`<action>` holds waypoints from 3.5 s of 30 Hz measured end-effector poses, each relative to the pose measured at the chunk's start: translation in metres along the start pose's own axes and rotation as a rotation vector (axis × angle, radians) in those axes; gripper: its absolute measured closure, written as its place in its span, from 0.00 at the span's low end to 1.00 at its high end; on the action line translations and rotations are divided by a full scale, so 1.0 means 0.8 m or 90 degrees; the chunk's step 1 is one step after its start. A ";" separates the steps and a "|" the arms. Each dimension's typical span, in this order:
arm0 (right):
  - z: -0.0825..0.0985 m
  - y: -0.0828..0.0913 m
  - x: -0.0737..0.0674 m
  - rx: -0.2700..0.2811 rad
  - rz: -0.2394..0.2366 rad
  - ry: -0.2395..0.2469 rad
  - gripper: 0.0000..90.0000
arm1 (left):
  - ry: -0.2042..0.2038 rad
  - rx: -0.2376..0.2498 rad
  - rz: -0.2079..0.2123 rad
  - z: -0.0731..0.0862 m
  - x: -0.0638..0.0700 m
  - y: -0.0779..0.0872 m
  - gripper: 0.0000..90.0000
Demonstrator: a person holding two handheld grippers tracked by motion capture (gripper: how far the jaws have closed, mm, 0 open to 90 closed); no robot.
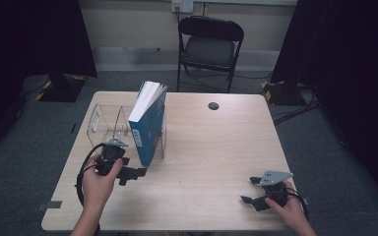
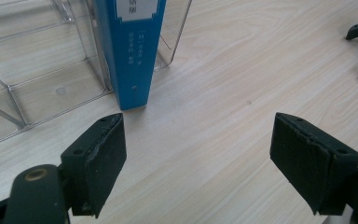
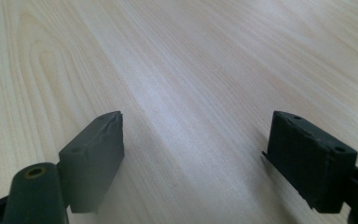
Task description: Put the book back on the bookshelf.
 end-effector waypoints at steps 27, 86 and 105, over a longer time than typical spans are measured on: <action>0.000 0.000 0.000 0.001 -0.003 0.000 0.20 | -0.013 -0.030 0.017 0.038 -0.024 -0.019 0.21; 0.000 0.000 0.000 0.000 -0.001 0.000 0.20 | 0.013 -0.052 -0.010 0.102 -0.085 -0.025 0.21; 0.000 0.000 0.000 0.001 -0.002 0.000 0.20 | -0.048 -0.038 -0.019 0.117 -0.095 -0.022 0.20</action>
Point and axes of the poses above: each handheld gripper's, and its own axes: y roughly backward along the jaws, z roughly out of its underside, x roughly to its right, the point moved 3 cm from there along -y, roughly forward along the jaws, and after that the axes turned 9 degrees about y, right-handed, at the moved point
